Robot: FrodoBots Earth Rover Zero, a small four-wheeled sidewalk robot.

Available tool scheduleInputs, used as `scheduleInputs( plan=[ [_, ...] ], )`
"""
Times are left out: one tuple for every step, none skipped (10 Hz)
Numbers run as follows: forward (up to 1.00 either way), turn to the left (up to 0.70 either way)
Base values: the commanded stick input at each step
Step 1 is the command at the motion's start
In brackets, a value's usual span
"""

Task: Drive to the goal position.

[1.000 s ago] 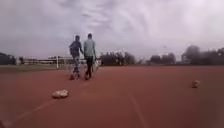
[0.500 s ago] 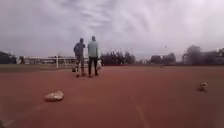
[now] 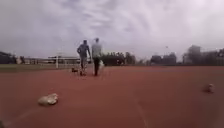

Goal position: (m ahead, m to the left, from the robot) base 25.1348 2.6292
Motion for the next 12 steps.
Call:
scheduleInputs(
  plan=[
    [0.46,0.00],
    [0.46,0.00],
    [0.46,0.00],
    [0.46,0.00],
    [0.46,0.00],
    [0.46,0.00],
    [0.46,0.00],
    [0.46,0.00],
    [0.46,0.00],
    [0.46,0.00],
    [0.46,0.00],
    [0.46,-0.18]
  ],
)
